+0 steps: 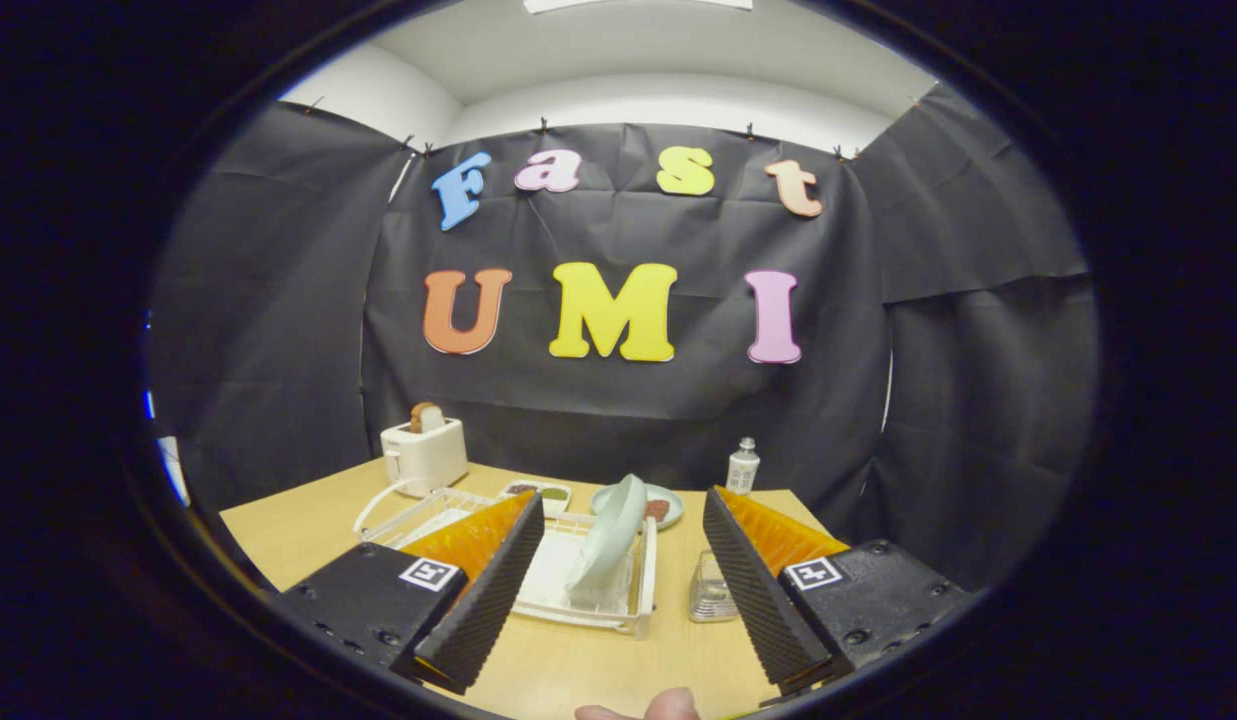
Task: Take the plate from the dish rack, then take the spoon from the basket and place it into the plate.
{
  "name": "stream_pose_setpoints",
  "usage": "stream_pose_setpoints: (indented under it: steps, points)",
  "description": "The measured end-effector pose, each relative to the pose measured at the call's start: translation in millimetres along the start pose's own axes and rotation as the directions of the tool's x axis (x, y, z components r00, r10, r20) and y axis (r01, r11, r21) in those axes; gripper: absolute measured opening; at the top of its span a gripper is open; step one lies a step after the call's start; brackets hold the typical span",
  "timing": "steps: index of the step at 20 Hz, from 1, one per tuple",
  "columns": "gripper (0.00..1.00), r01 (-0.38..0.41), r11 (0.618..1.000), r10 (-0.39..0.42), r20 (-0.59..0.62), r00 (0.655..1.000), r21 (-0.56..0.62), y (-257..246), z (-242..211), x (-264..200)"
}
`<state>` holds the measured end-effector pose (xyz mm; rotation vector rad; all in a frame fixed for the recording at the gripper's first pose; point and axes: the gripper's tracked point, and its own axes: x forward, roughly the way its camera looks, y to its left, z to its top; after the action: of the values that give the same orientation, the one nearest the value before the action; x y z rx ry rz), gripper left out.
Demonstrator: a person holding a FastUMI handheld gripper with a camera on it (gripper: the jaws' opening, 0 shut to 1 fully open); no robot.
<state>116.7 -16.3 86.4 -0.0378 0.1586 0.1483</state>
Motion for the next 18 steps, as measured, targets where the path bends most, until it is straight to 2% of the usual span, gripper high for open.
stream_pose_setpoints:
  steps: [5,8,10,13,15,18]
  points:
    - [1.00,-0.008,1.000,0.009,-0.129,0.992,0.010,-9.3,39.3,58.3]
    - [1.00,-0.044,0.998,0.052,-0.262,0.964,0.039,-1.0,42.4,98.3]
    - [1.00,-0.064,0.995,0.085,-0.359,0.929,0.071,6.4,34.6,123.6]
    - [1.00,-0.077,0.995,0.098,-0.518,0.850,0.062,10.3,3.9,152.0]
    - [1.00,-0.061,0.995,0.096,-0.584,0.806,0.079,11.5,-11.3,168.3]
    - [1.00,0.014,0.997,0.042,-0.643,0.765,0.081,-4.3,-34.3,198.1]
